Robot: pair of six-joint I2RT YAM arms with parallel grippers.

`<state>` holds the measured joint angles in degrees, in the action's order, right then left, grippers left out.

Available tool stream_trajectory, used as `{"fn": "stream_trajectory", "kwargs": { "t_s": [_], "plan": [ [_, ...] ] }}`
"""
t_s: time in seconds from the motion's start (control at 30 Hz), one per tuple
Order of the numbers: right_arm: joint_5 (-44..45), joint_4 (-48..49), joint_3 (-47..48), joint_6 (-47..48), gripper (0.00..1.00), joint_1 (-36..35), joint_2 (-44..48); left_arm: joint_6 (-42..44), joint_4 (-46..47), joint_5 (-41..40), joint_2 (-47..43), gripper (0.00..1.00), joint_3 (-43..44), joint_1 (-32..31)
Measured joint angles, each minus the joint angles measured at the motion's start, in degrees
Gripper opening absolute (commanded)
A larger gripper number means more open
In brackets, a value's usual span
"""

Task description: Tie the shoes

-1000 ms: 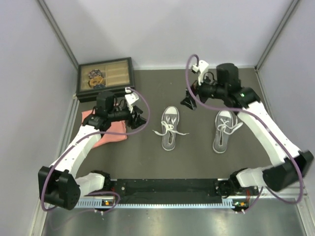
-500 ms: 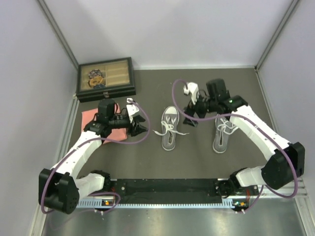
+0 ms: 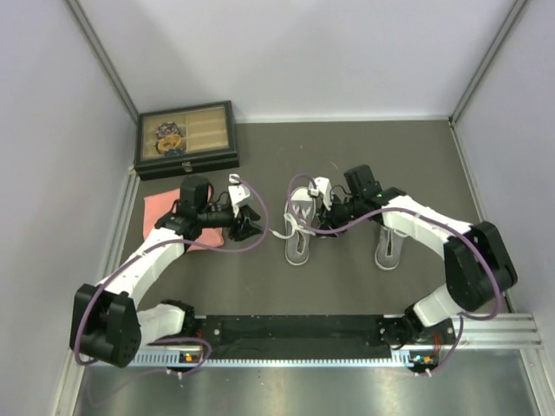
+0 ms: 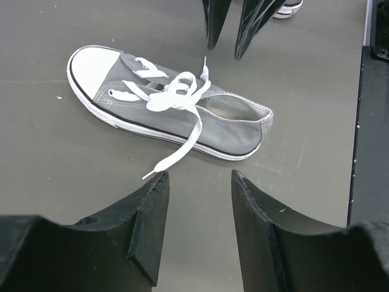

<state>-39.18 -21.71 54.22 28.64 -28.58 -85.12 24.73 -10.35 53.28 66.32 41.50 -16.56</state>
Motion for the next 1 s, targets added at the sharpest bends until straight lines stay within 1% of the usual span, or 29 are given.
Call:
{"fn": "stream_trajectory", "kwargs": {
  "t_s": [0.13,0.43,0.5,0.57,0.8,0.83,0.9,0.93,1.0],
  "plan": [
    [-0.87,1.62,0.24,1.29,0.38,-0.94,-3.98,-0.55,0.09,-0.15,0.83,0.5,0.0,0.02],
    [-2.32,2.97,1.86,4.55,0.4,-1.92,-7.08,-0.72,0.35,-0.15,1.84,0.5,0.0,0.0],
    [-2.32,2.95,2.1,4.96,0.4,-2.08,-7.54,-0.74,0.5,-0.15,1.84,0.5,0.0,0.0],
    [-2.32,3.17,2.16,5.42,0.38,-2.14,-7.87,-0.74,0.52,-0.15,1.84,0.5,0.0,0.0],
    [-2.23,3.19,3.5,6.45,0.23,-2.43,-9.7,-0.7,0.55,-0.13,2.1,0.49,0.0,0.0],
    [-2.21,3.08,3.67,6.58,0.19,-2.51,-9.84,-0.68,0.55,-0.13,2.34,0.49,0.0,0.0],
    [-2.21,3.02,3.78,6.8,0.13,-2.58,-9.88,-0.66,0.52,-0.13,2.89,0.49,0.0,0.0],
    [-2.19,2.75,3.93,6.82,0.06,-2.58,-9.88,-0.66,0.55,-0.13,3.23,0.49,0.0,0.0],
    [-2.23,2.64,3.96,6.75,0.0,-2.62,-9.88,-0.72,0.7,-0.13,3.61,0.49,0.0,0.0]
  ]
}}
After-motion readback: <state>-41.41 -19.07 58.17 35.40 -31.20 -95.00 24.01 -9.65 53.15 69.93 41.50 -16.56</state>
